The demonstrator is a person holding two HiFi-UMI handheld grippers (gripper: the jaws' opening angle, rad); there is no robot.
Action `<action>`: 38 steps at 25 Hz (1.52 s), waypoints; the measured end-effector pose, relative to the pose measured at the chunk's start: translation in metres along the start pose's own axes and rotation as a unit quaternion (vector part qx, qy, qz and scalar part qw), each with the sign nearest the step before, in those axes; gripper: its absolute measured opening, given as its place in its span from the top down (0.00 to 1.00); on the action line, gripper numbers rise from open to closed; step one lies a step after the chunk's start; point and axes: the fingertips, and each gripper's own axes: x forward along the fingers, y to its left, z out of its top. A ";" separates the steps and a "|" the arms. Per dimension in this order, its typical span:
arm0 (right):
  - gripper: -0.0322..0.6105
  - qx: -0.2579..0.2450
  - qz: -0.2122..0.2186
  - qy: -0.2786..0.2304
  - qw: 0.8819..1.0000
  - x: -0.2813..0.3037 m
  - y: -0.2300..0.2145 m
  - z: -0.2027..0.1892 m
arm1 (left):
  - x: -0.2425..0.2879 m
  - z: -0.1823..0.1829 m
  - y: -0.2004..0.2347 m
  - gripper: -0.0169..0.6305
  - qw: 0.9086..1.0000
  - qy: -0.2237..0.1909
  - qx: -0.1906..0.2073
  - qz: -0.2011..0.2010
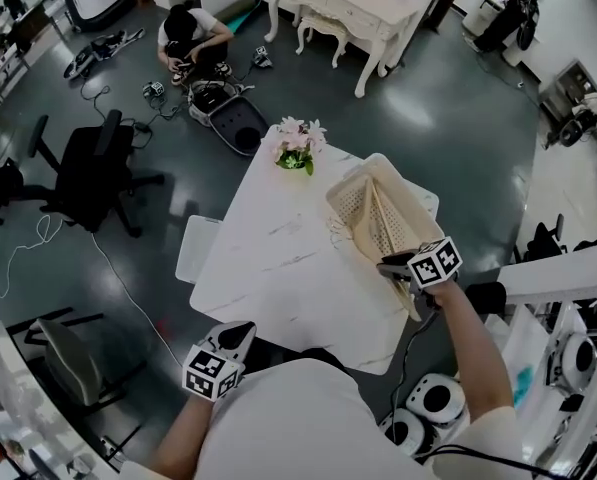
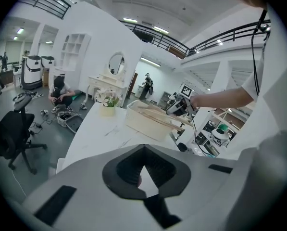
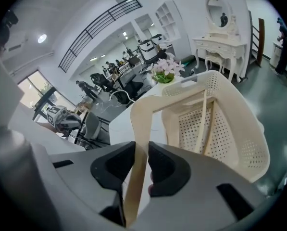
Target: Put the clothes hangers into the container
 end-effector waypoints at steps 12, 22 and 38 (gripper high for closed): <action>0.80 0.038 -0.038 0.019 0.998 0.025 -0.063 -0.009 | 0.000 -0.006 0.008 0.96 0.999 0.003 -0.025 0.025; 0.74 -0.020 -0.130 -0.064 0.989 -0.005 -0.055 0.017 | 0.004 -0.004 0.005 0.96 1.000 0.003 -0.009 0.005; 0.87 0.017 -0.100 -0.278 0.955 -0.027 0.114 0.007 | 0.023 0.027 -0.021 0.96 0.996 -0.003 0.040 -0.076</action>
